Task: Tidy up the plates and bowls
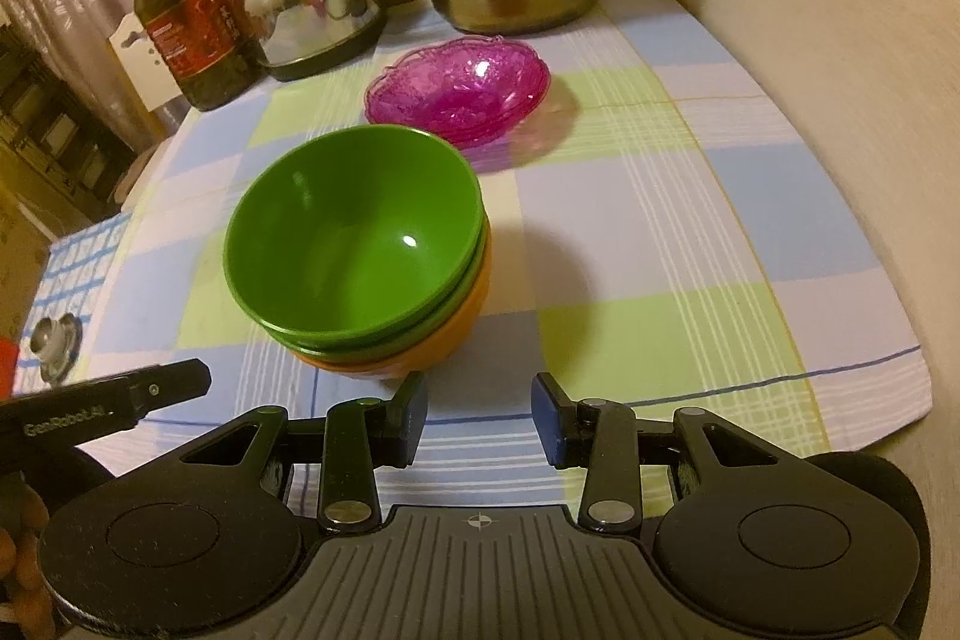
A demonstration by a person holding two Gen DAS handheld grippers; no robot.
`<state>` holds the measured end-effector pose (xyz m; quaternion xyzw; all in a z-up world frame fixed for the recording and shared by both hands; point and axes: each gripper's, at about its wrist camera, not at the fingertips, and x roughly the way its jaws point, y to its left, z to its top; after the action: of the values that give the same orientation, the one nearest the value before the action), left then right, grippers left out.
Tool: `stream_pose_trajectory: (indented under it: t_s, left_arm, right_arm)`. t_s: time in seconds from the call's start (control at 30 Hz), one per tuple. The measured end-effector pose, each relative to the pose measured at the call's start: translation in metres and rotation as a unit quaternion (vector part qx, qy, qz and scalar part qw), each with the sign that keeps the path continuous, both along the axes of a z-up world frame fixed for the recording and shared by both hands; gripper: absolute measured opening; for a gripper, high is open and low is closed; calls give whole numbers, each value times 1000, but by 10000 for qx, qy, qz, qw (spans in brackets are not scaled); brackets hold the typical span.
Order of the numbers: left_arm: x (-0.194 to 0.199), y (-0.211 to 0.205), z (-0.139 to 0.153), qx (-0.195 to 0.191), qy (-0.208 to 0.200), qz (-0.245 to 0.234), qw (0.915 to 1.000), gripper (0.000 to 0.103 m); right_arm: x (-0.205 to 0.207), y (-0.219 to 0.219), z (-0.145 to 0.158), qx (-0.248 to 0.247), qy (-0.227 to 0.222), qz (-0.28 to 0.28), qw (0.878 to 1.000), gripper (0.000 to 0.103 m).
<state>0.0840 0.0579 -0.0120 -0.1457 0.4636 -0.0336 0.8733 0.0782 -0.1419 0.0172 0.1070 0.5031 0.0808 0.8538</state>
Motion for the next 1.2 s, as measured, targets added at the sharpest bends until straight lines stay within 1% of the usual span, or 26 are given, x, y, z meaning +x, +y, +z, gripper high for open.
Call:
stream_pose_trajectory:
  t_s: [0.13, 0.27, 0.47, 0.57, 0.73, 0.8, 0.97, 1.2]
  left_arm:
    - [6, 2, 8, 11, -145, 2, 9999, 35]
    - [19, 4, 12, -147, -193, 19, 9997, 38]
    - [47, 6, 4, -355, -92, 34, 9993, 39]
    - [60, 7, -4, -414, 29, 65, 9991, 39]
    - [83, 12, -23, -603, 330, 96, 9976, 39]
    - [90, 14, -33, -710, 498, 114, 9962, 39]
    - [102, 17, -51, -1022, 746, 124, 9919, 38]
    - [111, 15, -64, -1035, 1051, 92, 9890, 38]
  right_arm:
    - [5, -3, 6, 66, -54, -66, 9999, 39]
    - [13, -4, 10, 168, -110, -105, 9997, 39]
    - [34, -5, 11, 366, -134, -131, 9992, 39]
    - [48, -6, 4, 515, -76, -172, 9985, 39]
    - [70, -9, -12, 676, 231, -258, 9971, 39]
    - [76, -8, -19, 711, 327, -214, 9967, 39]
    - [87, -4, -35, 762, 552, -162, 9954, 39]
    - [97, 0, -53, 858, 871, -240, 9922, 39]
